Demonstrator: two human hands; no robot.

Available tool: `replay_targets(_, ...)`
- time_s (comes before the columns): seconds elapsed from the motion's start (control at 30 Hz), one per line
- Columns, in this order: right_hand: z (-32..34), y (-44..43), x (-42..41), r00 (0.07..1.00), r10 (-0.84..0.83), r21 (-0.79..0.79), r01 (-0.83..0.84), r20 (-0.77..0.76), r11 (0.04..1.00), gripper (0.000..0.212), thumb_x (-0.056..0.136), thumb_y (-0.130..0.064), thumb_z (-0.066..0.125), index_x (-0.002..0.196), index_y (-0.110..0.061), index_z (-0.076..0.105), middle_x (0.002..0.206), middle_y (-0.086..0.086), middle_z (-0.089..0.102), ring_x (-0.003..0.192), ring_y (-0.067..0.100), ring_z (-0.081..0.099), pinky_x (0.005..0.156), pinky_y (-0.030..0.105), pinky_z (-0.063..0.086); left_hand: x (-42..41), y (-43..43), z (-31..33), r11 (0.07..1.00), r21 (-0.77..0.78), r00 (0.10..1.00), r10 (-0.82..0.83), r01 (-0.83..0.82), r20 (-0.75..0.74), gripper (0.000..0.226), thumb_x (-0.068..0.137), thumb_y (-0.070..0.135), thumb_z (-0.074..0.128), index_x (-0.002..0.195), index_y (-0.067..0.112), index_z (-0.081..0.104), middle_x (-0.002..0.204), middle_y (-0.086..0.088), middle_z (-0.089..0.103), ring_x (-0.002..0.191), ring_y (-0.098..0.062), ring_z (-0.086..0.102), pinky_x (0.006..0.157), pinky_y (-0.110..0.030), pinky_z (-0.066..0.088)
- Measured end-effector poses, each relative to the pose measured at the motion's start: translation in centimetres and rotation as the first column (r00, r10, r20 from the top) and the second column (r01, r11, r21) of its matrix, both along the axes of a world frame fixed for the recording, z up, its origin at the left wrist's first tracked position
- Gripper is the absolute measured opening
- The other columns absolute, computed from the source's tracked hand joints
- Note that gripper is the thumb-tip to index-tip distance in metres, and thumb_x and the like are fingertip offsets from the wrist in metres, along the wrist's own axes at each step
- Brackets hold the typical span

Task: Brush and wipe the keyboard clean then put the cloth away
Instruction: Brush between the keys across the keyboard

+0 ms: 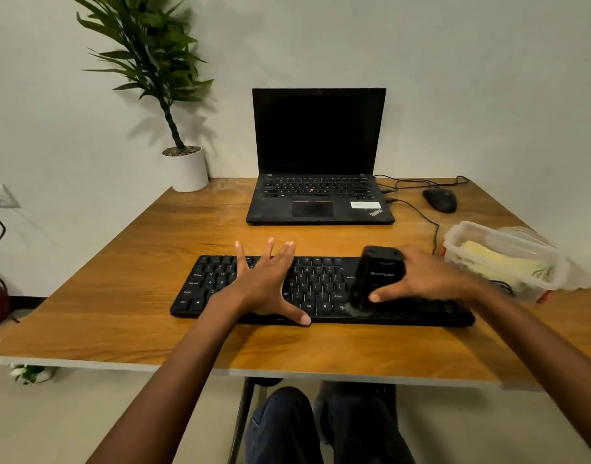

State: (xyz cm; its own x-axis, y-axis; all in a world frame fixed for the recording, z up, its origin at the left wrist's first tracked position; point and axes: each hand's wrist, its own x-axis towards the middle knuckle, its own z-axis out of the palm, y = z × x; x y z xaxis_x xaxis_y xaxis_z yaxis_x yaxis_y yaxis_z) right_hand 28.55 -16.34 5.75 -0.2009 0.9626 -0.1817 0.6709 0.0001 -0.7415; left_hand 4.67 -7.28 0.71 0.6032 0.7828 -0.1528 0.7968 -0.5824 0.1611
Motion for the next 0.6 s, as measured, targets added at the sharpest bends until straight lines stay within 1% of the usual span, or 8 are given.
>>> replay_targets(0.07,1.1,-0.2,1.7,0.995,-0.010,-0.034,0.013,0.100,0.999,0.040,0.072,-0.016,0.077,0.090,-0.032,0.045,0.092,-0.010,0.058,0.082,0.002,0.057,0.062,0.009,0.046,0.1,0.4,0.3,0.999,-0.027,0.998,-0.025,0.024,-0.053,0.131,0.065,0.068,0.067,0.147,0.015,-0.021,0.156,0.000,-0.019,0.137,-0.018,-0.031,0.096,-0.064,-0.030)
replay_targets(0.13,2.4,0.6,1.5,0.990,0.003,-0.012,-0.001,0.141,1.000,0.040,0.070,-0.016,0.078,0.095,-0.030,0.049,0.095,-0.009,0.061,0.085,0.002,0.058,0.066,0.010,0.046,0.7,0.8,0.8,0.997,-0.058,0.995,-0.057,0.052,-0.083,0.132,0.065,0.067,0.068,0.146,0.015,-0.022,0.156,-0.001,-0.020,0.137,-0.018,-0.032,0.096,-0.065,-0.030)
replay_targets(0.27,1.3,3.9,-2.3,1.000,-0.018,0.162,0.017,0.004,0.987,0.037,0.071,-0.017,0.078,0.098,-0.026,0.055,0.094,-0.006,0.064,0.084,0.005,0.062,0.068,0.011,0.050,2.2,1.7,1.8,0.992,-0.106,0.984,-0.088,0.072,-0.157,0.132,0.064,0.068,0.069,0.148,0.018,-0.020,0.158,-0.002,-0.013,0.141,-0.020,-0.025,0.092,-0.065,-0.033)
replay_targets(0.33,-0.4,4.8,-3.6,0.999,-0.014,0.183,0.021,-0.035,0.983,0.039,0.070,-0.018,0.079,0.102,-0.024,0.056,0.095,-0.007,0.063,0.089,0.009,0.062,0.073,0.015,0.051,2.5,2.0,1.9,0.989,-0.126,0.981,-0.095,0.074,-0.172,0.129,0.063,0.069,0.069,0.150,0.021,-0.014,0.159,-0.003,-0.003,0.145,-0.022,-0.014,0.092,-0.066,-0.032)
replay_targets(0.4,-1.0,4.4,-2.9,0.999,-0.018,0.132,0.023,-0.035,0.991,0.038,0.072,-0.015,0.078,0.099,-0.025,0.054,0.093,-0.007,0.062,0.086,0.008,0.061,0.068,0.008,0.048,2.5,2.2,1.9,0.989,-0.131,0.980,-0.091,0.068,-0.178,0.128,0.062,0.069,0.069,0.150,0.020,-0.011,0.160,-0.004,0.004,0.146,-0.022,-0.004,0.093,-0.068,-0.031)
replay_targets(0.5,0.3,3.4,0.3,0.999,-0.015,0.026,0.014,0.036,1.000,0.038,0.075,-0.009,0.074,0.090,-0.027,0.044,0.087,-0.009,0.055,0.079,0.005,0.055,0.056,0.000,0.042,2.6,2.2,2.0,0.992,-0.109,0.973,-0.090,0.068,-0.212,0.128,0.064,0.070,0.066,0.150,0.016,-0.013,0.160,-0.003,0.000,0.146,-0.021,-0.004,0.090,-0.066,-0.034)
replay_targets(0.57,1.6,3.4,2.0,0.988,-0.001,0.007,0.000,0.156,1.000,0.038,0.073,-0.010,0.076,0.094,-0.024,0.048,0.092,-0.007,0.058,0.086,0.007,0.057,0.065,0.004,0.044,2.6,2.2,2.1,0.991,-0.111,0.973,-0.092,0.070,-0.210,0.128,0.065,0.070,0.066,0.149,0.016,-0.013,0.160,-0.003,-0.001,0.146,-0.021,-0.005,0.090,-0.066,-0.033)
replay_targets(0.6,2.0,3.9,2.3,0.975,-0.004,0.028,-0.002,0.221,1.000,0.040,0.071,-0.013,0.078,0.100,-0.020,0.051,0.097,-0.003,0.061,0.093,0.012,0.059,0.073,0.011,0.047,2.6,2.1,2.1,0.991,-0.114,0.974,-0.092,0.069,-0.209,0.128,0.065,0.070,0.067,0.149,0.016,-0.013,0.160,-0.003,0.000,0.146,-0.022,-0.004,0.091,-0.066,-0.033)
